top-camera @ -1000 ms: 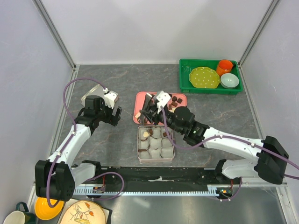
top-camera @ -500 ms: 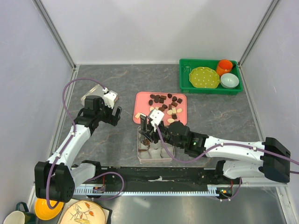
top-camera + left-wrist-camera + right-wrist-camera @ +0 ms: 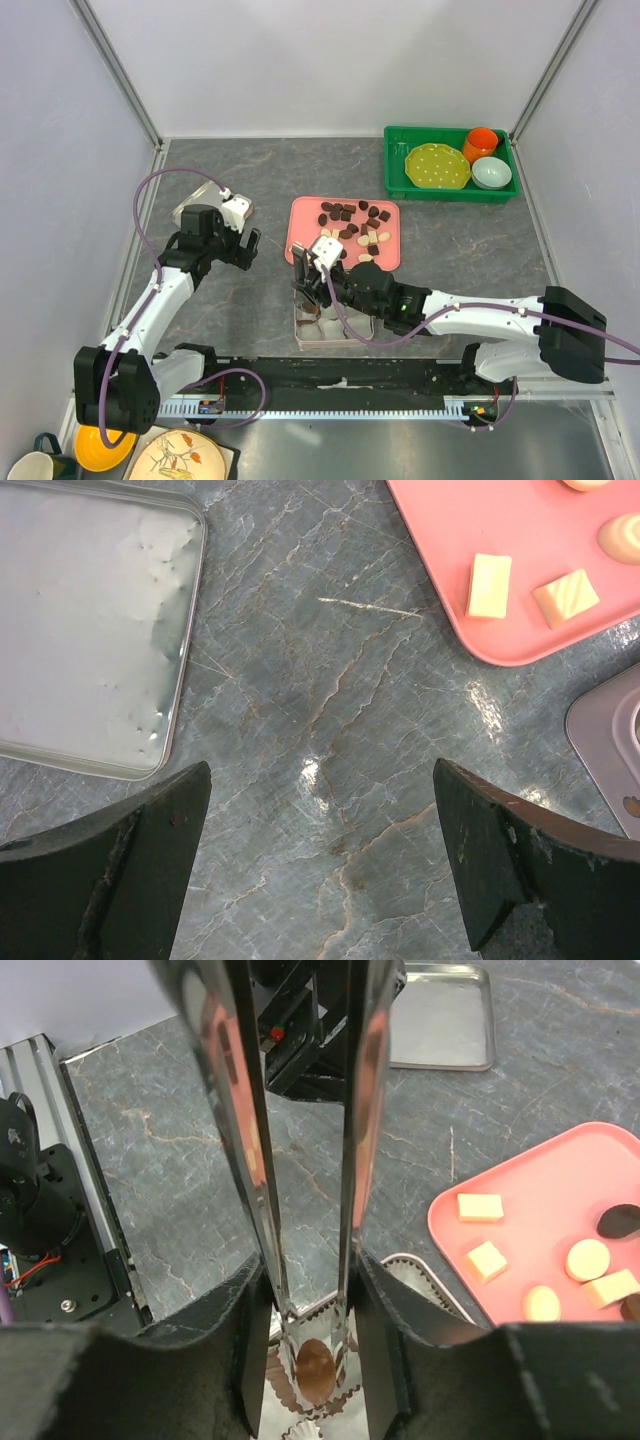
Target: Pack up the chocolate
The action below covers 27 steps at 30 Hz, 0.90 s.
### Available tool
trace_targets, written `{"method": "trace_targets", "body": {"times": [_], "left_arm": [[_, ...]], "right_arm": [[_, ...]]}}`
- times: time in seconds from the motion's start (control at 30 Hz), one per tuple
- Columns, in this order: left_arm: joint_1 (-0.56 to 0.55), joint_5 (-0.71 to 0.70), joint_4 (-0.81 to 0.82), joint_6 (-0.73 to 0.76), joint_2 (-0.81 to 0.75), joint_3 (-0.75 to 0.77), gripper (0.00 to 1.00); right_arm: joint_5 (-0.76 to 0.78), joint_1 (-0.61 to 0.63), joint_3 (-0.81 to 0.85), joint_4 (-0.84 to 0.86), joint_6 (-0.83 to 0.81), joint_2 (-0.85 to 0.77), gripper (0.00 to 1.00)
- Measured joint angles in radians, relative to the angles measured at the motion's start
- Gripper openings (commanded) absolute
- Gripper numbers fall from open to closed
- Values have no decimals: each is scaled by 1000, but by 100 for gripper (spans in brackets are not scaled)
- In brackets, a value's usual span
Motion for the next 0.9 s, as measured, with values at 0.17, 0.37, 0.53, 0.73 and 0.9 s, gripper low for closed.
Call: {"method": "trace_targets", "body": {"times": [0.17, 0.37, 0.53, 0.73, 0.9], "left_arm": [[0, 0, 0, 0, 0, 0, 99], [0, 0, 0, 0, 0, 0, 99], [0, 0, 0, 0, 0, 0, 99], [0, 0, 0, 0, -7, 0, 99], [0, 0, 0, 0, -8, 0, 99]], "right_arm": [[11, 0, 0, 25, 7, 3, 52], [26, 0, 0, 37, 6, 3, 48], [88, 0, 0, 34, -31, -10, 40], [151, -48, 31, 36, -99, -40, 36], [157, -181, 94, 75, -129, -2, 35]]}}
